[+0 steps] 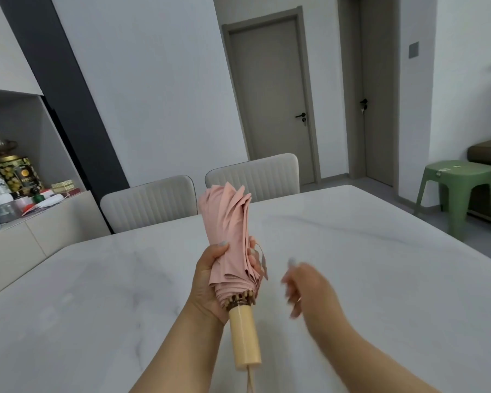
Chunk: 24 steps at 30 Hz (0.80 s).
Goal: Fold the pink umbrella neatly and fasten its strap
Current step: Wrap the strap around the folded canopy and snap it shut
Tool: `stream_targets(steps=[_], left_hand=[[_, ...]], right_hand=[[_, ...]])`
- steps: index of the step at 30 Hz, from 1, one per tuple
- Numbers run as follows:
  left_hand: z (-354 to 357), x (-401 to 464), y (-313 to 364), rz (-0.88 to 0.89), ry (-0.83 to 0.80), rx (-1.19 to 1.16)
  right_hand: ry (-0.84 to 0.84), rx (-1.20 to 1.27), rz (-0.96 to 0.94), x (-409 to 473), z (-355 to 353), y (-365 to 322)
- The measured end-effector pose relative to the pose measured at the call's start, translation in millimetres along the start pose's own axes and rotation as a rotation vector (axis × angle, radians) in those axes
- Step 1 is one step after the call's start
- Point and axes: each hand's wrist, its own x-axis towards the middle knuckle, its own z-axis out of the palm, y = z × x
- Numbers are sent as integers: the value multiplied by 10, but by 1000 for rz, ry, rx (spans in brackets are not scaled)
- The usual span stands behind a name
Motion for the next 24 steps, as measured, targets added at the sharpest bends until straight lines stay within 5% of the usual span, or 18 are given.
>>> stream_targets(steps=[3, 8, 12, 19, 24], left_hand=[[21, -92, 38, -69, -21, 69], [82, -203, 46, -204, -102, 155], [78, -269, 97, -250, -100, 248], [42, -339, 178, -319, 72, 454], [73, -351, 220, -259, 39, 312]], right_hand=[[191, -132, -251, 206, -194, -189], [-354, 69, -49, 328, -159, -239], [-575, 181, -43, 259, -276, -155], [-315, -174, -228, 172, -392, -143], [-231, -351, -263, 140, -461, -126]])
